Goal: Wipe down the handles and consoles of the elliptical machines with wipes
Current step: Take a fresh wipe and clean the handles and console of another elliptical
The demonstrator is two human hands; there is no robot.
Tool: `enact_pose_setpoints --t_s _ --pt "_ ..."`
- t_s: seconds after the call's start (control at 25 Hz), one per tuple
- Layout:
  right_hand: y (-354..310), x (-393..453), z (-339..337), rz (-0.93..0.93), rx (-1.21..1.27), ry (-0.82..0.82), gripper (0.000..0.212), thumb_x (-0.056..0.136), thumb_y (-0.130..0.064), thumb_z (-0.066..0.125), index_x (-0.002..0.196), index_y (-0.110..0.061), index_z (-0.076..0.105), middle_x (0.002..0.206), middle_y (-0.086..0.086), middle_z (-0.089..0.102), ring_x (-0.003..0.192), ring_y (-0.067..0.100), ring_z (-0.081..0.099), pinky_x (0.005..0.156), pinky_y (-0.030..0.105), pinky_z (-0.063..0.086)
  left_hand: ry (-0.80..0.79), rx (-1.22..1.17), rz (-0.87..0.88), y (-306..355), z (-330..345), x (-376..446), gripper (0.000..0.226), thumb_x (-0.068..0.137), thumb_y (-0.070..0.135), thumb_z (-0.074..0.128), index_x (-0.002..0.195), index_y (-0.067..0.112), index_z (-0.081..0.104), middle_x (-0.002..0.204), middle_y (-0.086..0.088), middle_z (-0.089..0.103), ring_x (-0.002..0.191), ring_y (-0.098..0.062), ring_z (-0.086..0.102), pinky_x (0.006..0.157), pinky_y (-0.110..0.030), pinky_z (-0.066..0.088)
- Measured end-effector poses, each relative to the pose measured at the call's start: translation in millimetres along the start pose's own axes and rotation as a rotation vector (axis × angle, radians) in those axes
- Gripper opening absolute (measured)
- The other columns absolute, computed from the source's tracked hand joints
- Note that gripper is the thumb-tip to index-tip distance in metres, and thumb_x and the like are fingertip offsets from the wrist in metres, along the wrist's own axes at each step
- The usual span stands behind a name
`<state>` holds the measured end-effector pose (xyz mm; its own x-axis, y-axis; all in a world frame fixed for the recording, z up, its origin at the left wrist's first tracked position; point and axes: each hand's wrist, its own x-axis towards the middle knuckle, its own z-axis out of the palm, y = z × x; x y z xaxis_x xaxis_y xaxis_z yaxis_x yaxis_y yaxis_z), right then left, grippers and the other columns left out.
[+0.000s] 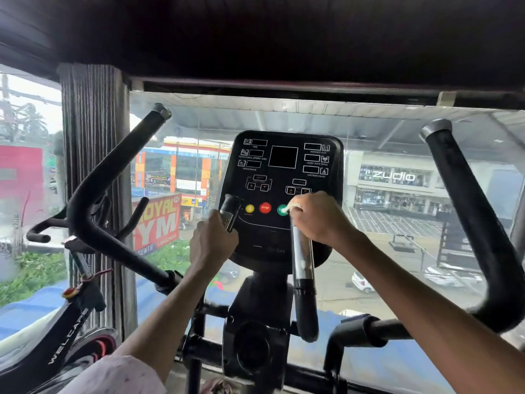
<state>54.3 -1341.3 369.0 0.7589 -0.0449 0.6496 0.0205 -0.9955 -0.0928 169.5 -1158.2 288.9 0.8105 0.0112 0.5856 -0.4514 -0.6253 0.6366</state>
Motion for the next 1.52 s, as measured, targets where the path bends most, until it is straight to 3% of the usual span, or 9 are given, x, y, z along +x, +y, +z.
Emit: enact_pose_setpoints --t_s 0.24,0.52,0.76,0.96,1.08,1.16,1.24,1.4,1.52 --pt "5 -35 24 -0.114 0.087 0.233 0.04 0.092 -0.014 0.043 0.124 -0.013 0.067 0.121 0.004 0.07 0.11 0.024 0.066 0.093 0.042 0.055 -0.002 -0.039 0.01 -1 -1 -2 0.02 0.078 0.021 0.061 0.091 0.017 0.046 0.076 -0.005 0.055 0.069 -0.03 0.056 0.059 -0.035 0.045" --pt "-16 -22 40 0.109 0.101 0.371 0.023 0.097 -0.009 0.049 0.109 -0.011 0.069 0.109 0.006 0.071 0.102 0.026 0.067 0.086 0.037 0.055 0.01 -0.029 0.015 -2 0 1 0.02 0.078 0.02 0.061 0.092 0.014 0.048 0.079 -0.007 0.057 0.07 -0.03 0.057 0.058 -0.035 0.045" --pt "-18 -64 57 0.124 0.266 0.585 0.047 0.095 0.007 0.054 0.14 -0.007 0.055 0.138 0.002 0.061 0.129 0.013 0.057 0.109 0.015 0.038 0.021 -0.024 0.019 -1 2 0 0.021 0.078 0.02 0.062 0.091 0.013 0.047 0.076 -0.006 0.056 0.068 -0.029 0.058 0.057 -0.035 0.046" --pt "-34 -47 48 0.474 0.273 0.419 0.025 0.101 -0.007 0.047 0.122 -0.001 0.059 0.105 0.015 0.073 0.099 0.035 0.068 0.074 0.034 0.044 0.015 -0.024 0.01 -1 0 -1 0.023 0.079 0.02 0.063 0.094 0.013 0.047 0.081 -0.008 0.058 0.069 -0.031 0.058 0.057 -0.035 0.045" --pt "-43 -62 49 0.376 0.236 0.389 0.047 0.1 -0.015 0.049 0.146 -0.005 0.045 0.133 0.012 0.064 0.12 0.032 0.061 0.097 0.04 0.05 0.009 -0.016 0.013 0 0 -1 0.025 0.079 0.021 0.063 0.095 0.013 0.046 0.082 -0.009 0.057 0.071 -0.031 0.057 0.058 -0.036 0.045" --pt "-42 -76 54 0.367 0.289 0.299 0.062 0.098 -0.03 0.053 0.154 -0.009 0.035 0.153 0.006 0.046 0.146 0.029 0.037 0.118 0.043 0.034 0.018 -0.01 0.009 0 0 -2 0.025 0.08 0.02 0.063 0.097 0.013 0.046 0.078 -0.006 0.053 0.071 -0.031 0.056 0.058 -0.036 0.045" --pt "-39 -69 45 0.485 0.425 0.154 0.064 0.09 -0.047 0.055 0.144 -0.014 0.049 0.148 0.006 0.052 0.145 0.031 0.035 0.119 0.044 0.03 0.026 -0.013 0.005 1 0 -3 0.025 0.081 0.019 0.063 0.099 0.012 0.047 0.074 -0.003 0.048 0.071 -0.031 0.055 0.058 -0.036 0.044" --pt "-45 -47 22 0.609 0.626 0.203 0.051 0.077 -0.059 0.051 0.093 -0.011 0.059 0.09 0.001 0.065 0.114 0.033 0.056 0.099 0.046 0.044 0.022 -0.044 0.008 1 -2 -3 0.027 0.078 0.016 0.064 0.1 0.012 0.049 0.082 -0.009 0.058 0.071 -0.032 0.057 0.059 -0.035 0.046" --pt "-48 -66 31 0.503 0.547 0.15 0.066 0.078 -0.058 0.052 0.131 -0.018 0.055 0.126 0.0 0.064 0.139 0.028 0.041 0.116 0.048 0.032 0.017 -0.04 0.017 1 -1 -3 0.027 0.078 0.018 0.063 0.099 0.012 0.048 0.084 -0.011 0.06 0.072 -0.032 0.057 0.059 -0.036 0.046"
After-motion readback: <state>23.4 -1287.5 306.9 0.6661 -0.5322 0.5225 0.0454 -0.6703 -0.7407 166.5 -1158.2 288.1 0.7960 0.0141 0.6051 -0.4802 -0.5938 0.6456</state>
